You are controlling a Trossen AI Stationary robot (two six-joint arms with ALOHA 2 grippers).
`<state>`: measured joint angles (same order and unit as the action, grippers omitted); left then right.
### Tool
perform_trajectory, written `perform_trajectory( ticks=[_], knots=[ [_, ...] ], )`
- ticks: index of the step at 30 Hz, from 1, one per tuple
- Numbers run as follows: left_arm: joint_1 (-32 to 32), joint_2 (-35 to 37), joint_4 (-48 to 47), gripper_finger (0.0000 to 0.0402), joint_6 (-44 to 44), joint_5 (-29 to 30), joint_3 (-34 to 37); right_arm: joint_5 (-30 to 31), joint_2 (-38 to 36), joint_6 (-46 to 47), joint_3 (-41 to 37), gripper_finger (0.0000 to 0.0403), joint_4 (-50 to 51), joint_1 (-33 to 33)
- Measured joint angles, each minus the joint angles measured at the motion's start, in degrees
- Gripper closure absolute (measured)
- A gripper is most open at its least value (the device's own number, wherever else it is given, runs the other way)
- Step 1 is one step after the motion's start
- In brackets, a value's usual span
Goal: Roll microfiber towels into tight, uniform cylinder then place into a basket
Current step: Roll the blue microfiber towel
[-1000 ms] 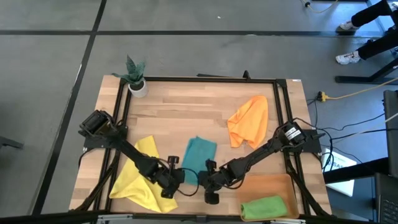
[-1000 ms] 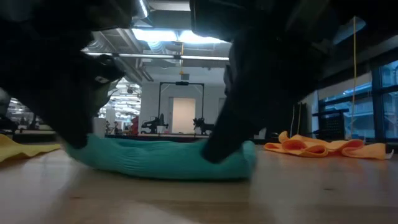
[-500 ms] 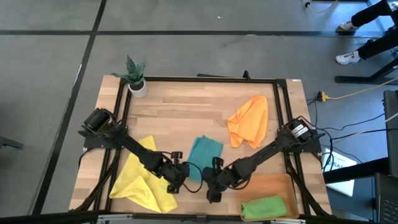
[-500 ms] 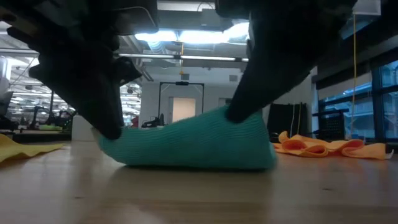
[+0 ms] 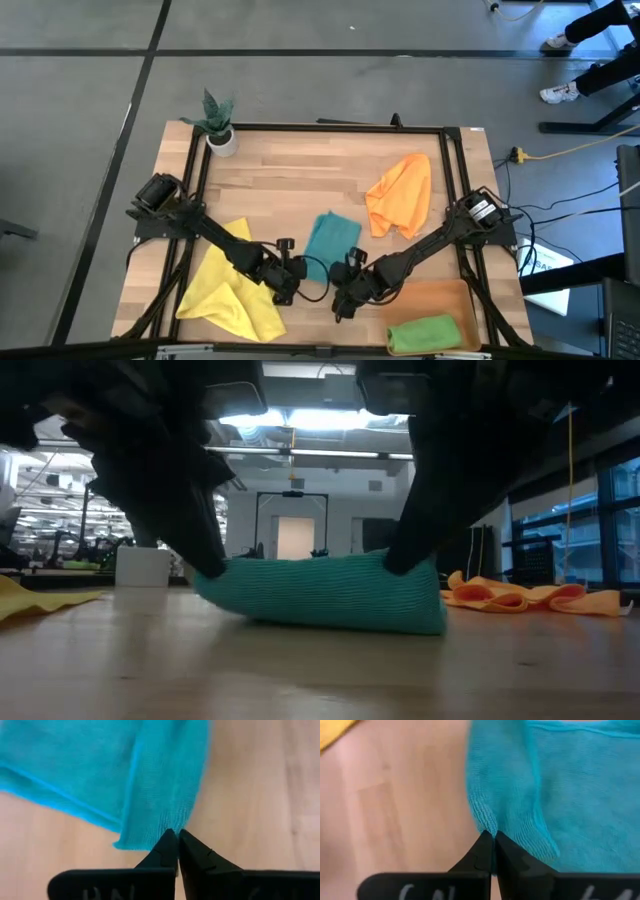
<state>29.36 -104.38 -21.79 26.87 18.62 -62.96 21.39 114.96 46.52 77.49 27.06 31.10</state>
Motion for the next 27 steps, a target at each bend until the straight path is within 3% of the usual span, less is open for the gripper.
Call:
perform_trajectory(
  ticks=[3,9,12,27],
  knots=[
    [-0.89,0.00,0.47,0.0401,1.08,-5.72,-0.04,-0.53,-0.44,2.92,0.00,0.0391,1.57,-0.04],
    [-1.22,0.09,1.74,0.0401,-1.73,-12.46,-0.22,-12.20,-0.59,2.11,0.03,0.0391,-0.88,-0.06],
    [-1.91,0.09,3.42,0.0401,-3.80,-15.17,-0.20,-13.16,-0.61,1.20,0.06,0.0391,-1.91,0.26],
    [-6.64,0.09,4.44,0.0402,-3.56,-6.95,-0.04,-3.03,-0.92,8.94,-0.02,0.0391,6.87,0.29]
  ],
)
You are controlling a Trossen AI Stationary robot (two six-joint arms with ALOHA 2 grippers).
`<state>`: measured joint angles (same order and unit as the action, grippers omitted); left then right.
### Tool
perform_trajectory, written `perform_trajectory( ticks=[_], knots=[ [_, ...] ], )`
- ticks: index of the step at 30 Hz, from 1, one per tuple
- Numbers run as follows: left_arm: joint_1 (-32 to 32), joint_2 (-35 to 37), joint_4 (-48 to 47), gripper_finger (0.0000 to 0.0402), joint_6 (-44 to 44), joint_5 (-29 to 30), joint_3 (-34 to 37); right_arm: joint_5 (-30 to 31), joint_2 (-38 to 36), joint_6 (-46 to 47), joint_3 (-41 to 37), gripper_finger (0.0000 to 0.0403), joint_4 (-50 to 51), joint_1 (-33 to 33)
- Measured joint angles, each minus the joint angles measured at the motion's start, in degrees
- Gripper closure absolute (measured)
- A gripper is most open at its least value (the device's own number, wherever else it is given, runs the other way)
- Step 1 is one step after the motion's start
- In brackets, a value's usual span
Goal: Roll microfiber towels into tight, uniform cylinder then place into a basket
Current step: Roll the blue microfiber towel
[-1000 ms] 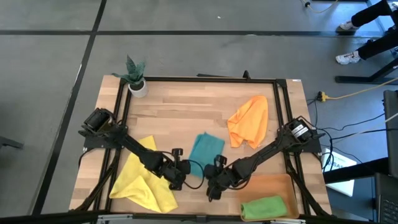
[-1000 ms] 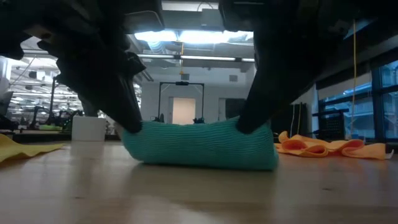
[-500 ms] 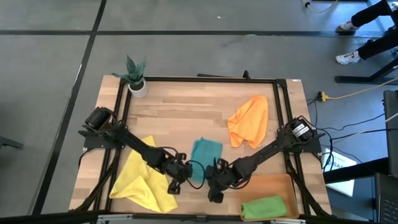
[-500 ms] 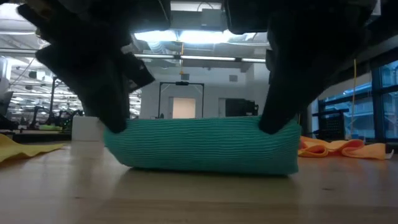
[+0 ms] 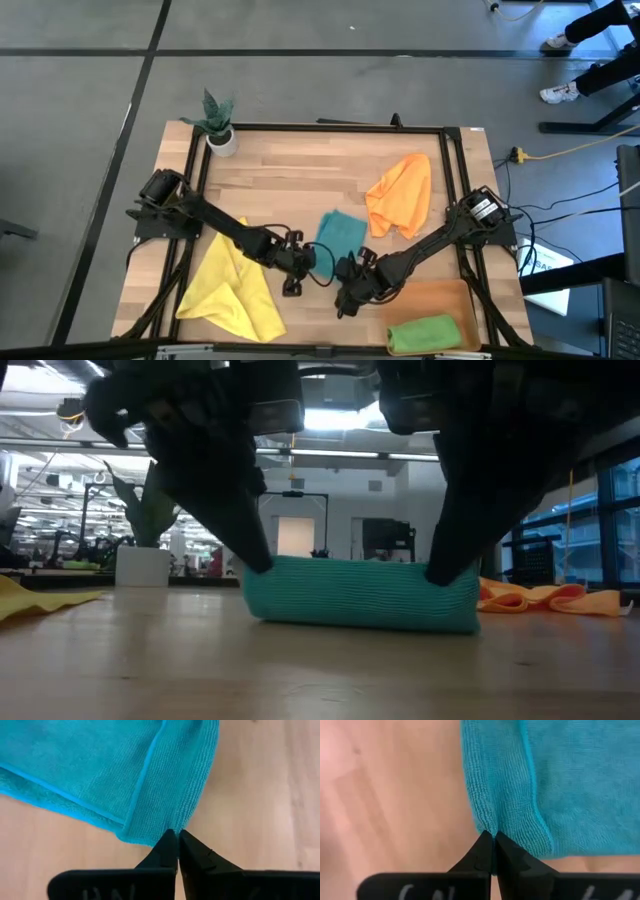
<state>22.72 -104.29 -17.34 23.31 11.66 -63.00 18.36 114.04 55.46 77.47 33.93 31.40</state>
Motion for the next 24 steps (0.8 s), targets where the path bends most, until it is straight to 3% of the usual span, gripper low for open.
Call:
perform_trajectory(
  ticks=[12,20,24],
  knots=[
    [-0.55,0.00,0.59,0.0402,-2.48,8.27,0.02,7.36,-0.24,4.73,0.00,0.0391,7.04,-0.04],
    [-2.21,0.00,1.13,0.0402,-2.91,8.78,0.02,10.36,-0.24,7.50,0.02,0.0391,10.63,-0.15],
    [-3.00,-0.02,1.56,0.0402,-1.71,3.81,0.01,5.38,-0.24,7.49,0.04,0.0391,10.16,-0.46]
  ],
)
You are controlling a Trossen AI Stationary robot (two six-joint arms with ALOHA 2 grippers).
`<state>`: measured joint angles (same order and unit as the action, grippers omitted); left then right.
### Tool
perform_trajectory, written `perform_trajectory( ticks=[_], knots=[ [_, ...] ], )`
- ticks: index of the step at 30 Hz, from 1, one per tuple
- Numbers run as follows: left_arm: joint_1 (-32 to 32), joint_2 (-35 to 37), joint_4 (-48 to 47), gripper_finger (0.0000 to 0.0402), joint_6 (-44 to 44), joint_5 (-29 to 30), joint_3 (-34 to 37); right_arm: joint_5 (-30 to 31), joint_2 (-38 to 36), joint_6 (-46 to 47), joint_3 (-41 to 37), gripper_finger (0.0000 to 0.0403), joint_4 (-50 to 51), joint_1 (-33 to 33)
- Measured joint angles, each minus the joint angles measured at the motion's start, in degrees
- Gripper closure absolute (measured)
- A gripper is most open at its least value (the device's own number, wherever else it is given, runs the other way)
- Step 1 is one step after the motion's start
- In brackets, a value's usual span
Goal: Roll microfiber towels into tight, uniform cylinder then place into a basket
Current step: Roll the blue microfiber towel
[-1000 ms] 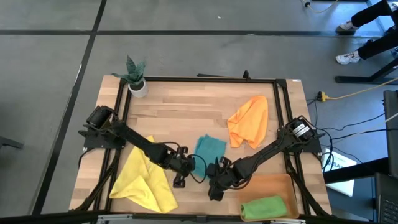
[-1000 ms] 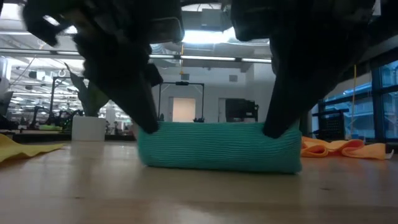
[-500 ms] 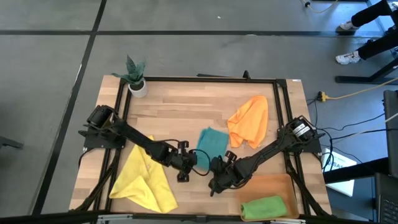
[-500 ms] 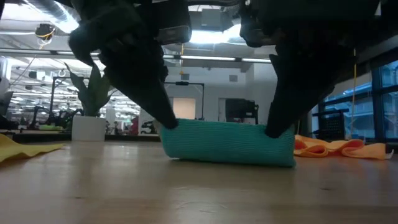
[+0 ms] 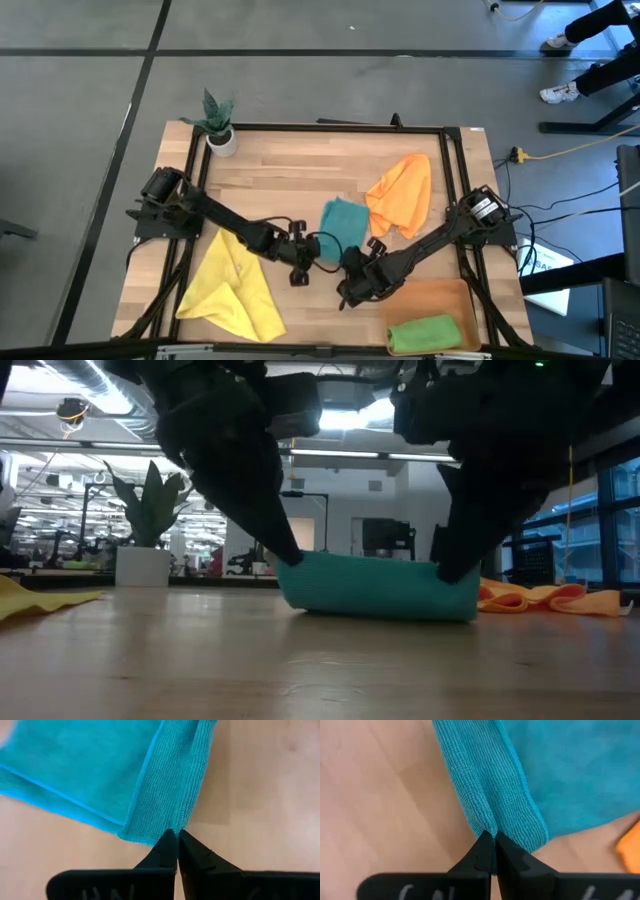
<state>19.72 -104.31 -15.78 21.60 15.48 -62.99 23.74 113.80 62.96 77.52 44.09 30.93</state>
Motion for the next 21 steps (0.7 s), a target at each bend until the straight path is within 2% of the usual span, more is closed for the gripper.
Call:
perform_trajectory(
  ticks=[5,10,12,15,21],
  knots=[
    [0.72,0.00,0.09,0.0402,0.64,-8.96,-0.08,-8.13,0.00,-3.43,0.03,0.0391,-4.25,-0.03],
    [2.68,0.00,-0.46,0.0402,1.59,-17.55,-0.07,-17.79,0.00,-9.99,0.02,0.0391,-14.77,0.25],
    [3.73,0.00,-0.41,0.0402,2.08,-20.08,-0.05,-19.12,0.00,-12.24,0.02,0.0391,-17.87,0.76],
    [4.92,0.00,0.16,0.0402,-0.49,-19.76,-0.05,-18.56,0.00,-13.31,0.02,0.0391,-19.45,1.27],
    [5.75,-0.04,0.27,0.0401,-1.87,-10.65,0.06,-11.55,0.00,-9.58,-0.07,0.0391,-16.06,1.27]
  ],
)
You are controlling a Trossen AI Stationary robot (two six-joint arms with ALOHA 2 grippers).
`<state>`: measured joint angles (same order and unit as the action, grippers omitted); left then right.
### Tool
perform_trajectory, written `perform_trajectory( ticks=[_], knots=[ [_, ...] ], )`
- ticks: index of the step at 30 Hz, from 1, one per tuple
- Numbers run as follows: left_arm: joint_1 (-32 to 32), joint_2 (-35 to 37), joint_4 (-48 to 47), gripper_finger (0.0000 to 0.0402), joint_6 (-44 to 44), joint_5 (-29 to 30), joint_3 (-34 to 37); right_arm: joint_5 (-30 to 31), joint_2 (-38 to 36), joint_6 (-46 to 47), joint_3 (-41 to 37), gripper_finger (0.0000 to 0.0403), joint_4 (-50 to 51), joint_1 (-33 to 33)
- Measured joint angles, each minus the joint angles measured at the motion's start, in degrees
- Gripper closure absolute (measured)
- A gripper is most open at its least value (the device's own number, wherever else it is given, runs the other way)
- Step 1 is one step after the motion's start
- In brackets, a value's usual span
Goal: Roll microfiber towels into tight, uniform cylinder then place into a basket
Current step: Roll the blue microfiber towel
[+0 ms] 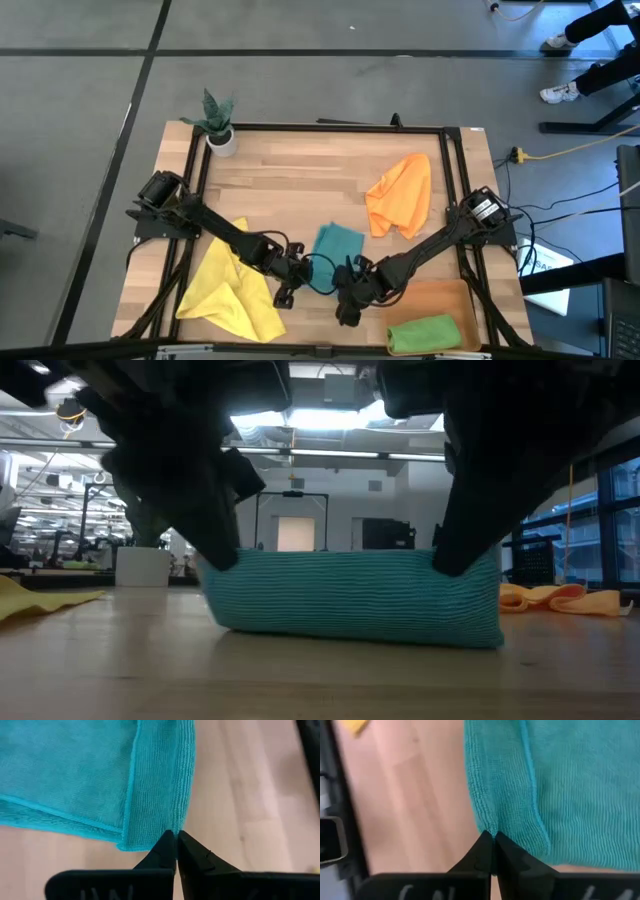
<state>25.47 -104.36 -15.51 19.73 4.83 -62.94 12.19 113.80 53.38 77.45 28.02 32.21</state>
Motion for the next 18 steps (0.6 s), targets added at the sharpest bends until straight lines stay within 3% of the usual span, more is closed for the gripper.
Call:
perform_trajectory(
  ticks=[10,18],
  knots=[
    [-0.33,0.00,0.64,0.0402,-0.03,1.15,0.00,7.73,0.00,7.64,0.00,0.0391,6.65,-0.07],
    [-0.92,0.00,0.74,0.0401,-0.03,1.32,0.00,9.83,1.85,6.37,0.02,0.0391,8.37,-1.56]
  ],
)
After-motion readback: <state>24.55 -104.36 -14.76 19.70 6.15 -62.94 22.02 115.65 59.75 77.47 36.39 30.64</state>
